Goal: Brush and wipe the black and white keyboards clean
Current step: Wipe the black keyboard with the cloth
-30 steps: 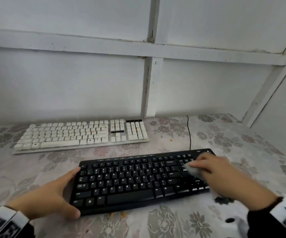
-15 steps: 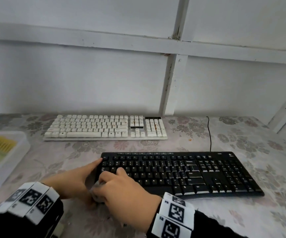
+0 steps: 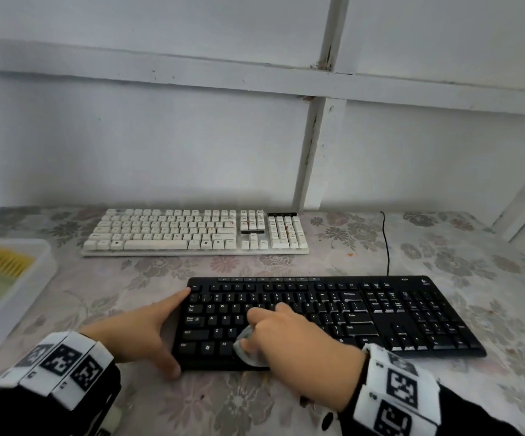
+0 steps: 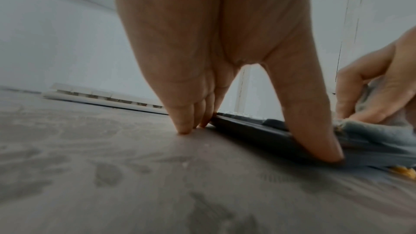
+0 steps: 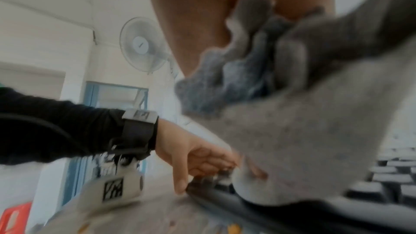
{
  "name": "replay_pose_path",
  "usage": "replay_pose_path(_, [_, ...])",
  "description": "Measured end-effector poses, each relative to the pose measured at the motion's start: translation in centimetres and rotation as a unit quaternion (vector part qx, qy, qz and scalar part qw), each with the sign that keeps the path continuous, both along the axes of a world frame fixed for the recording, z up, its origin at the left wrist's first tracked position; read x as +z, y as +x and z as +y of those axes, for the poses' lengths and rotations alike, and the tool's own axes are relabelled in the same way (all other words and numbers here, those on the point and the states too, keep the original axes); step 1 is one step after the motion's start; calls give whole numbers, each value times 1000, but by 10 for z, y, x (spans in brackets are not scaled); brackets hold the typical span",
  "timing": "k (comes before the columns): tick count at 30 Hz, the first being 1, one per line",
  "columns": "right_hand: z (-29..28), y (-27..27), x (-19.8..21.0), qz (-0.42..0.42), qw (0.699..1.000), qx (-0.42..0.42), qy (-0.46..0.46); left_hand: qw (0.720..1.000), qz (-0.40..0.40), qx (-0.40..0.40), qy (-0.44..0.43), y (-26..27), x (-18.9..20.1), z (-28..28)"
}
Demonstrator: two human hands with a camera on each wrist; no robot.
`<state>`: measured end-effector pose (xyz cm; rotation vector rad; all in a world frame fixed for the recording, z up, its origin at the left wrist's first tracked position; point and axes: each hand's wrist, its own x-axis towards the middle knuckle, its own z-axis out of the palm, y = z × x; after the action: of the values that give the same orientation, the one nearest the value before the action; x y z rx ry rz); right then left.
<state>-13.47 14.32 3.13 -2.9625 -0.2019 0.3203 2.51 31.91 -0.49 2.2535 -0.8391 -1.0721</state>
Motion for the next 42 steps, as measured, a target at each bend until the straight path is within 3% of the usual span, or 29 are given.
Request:
replay_pose_path(2, [-5, 5, 7, -7, 1000, 0, 22, 1000, -4, -1, 9, 1, 0, 0])
replay_pose_path(5, [12, 20, 15, -56, 994, 76, 52, 1000, 1, -7, 0, 2, -1, 0])
replay_pose_path(8, [38, 34, 12, -43, 989, 126, 58, 1000, 2, -10, -8, 1, -2, 0])
replay_pose_path(16, [28, 17, 10, 20, 995, 90, -34, 1000, 18, -2, -17, 3, -6, 2])
replay_pose_path(20, [12, 14, 11, 30, 998, 55, -31, 1000, 5, 0, -3, 1, -1, 0])
replay_pose_path(23, [21, 24, 8, -17, 994, 105, -4, 999, 25, -7, -24, 4, -3, 1])
replay_pose_path(27, [41, 28, 4, -6, 989, 148, -22, 998, 35, -17, -50, 6, -9, 3])
replay_pose_path(38, [-3, -10, 13, 50, 992, 85, -75, 1000, 16, -11, -18, 5, -7, 1])
replay_pose_path(42, [-31, -17, 22, 22, 997, 60, -32, 1000, 21, -13, -17, 5, -7, 1])
